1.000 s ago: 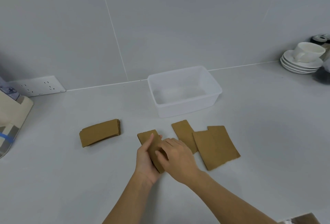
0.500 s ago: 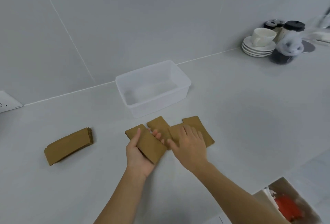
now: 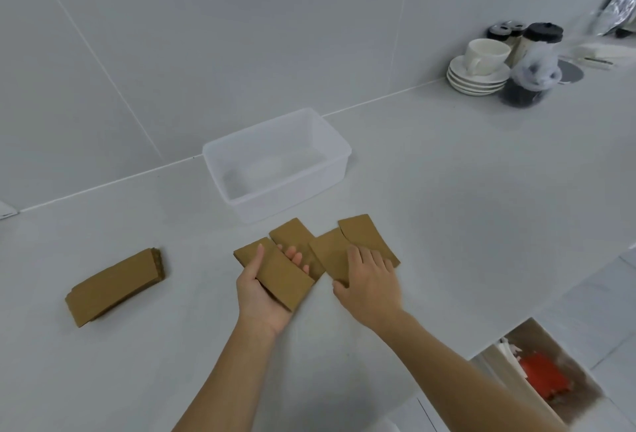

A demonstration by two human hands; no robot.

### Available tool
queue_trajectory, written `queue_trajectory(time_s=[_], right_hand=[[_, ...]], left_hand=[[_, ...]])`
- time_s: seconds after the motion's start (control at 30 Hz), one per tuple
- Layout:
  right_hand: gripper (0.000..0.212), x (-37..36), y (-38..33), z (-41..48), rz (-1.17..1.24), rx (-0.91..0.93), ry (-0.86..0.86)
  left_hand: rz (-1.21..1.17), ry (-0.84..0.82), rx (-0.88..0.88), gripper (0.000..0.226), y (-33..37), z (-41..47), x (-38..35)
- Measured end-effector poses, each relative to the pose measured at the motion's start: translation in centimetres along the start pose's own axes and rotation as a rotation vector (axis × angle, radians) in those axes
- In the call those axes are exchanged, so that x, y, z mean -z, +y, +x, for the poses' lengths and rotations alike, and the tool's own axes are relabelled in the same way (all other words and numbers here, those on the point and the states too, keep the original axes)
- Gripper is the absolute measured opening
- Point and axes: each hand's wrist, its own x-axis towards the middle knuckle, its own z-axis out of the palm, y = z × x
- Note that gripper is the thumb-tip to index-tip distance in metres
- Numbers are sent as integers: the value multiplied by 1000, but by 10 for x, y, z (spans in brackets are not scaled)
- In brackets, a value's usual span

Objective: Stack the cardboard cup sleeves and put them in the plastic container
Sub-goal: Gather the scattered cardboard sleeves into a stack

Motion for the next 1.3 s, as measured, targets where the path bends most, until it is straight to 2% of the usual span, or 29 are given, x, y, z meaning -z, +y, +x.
queue_trajectory(time_s=[0.17, 0.27, 0.4, 0.63, 0.87, 1.03, 1.17, 1.2, 1.3], right_hand=[[45, 13, -9, 10, 143, -2, 22], [47, 23, -25, 12, 251, 57, 46], [49, 29, -48, 5, 355, 161, 3], [54, 13, -64, -5, 356, 214, -18], [47, 2, -59, -9, 303, 270, -45], [52, 13, -47, -2, 322, 313, -202], [43, 26, -36, 5, 390, 323, -328], [40, 29, -34, 7, 406, 304, -297], [37, 33, -20, 16, 373, 140, -57]], left_hand=[[3, -1, 3, 38, 5, -2, 2], [9, -66, 12, 41, 6, -3, 1], [75, -128, 6, 60, 7, -6, -1], [42, -168, 53, 68, 6, -11, -1], [34, -177, 71, 48, -2, -18, 1], [83, -155, 104, 41, -2, -18, -2], [131, -72, 97, 41, -3, -11, 0], [129, -66, 93, 41, -4, -9, 0], [64, -53, 79, 37, -5, -8, -3]])
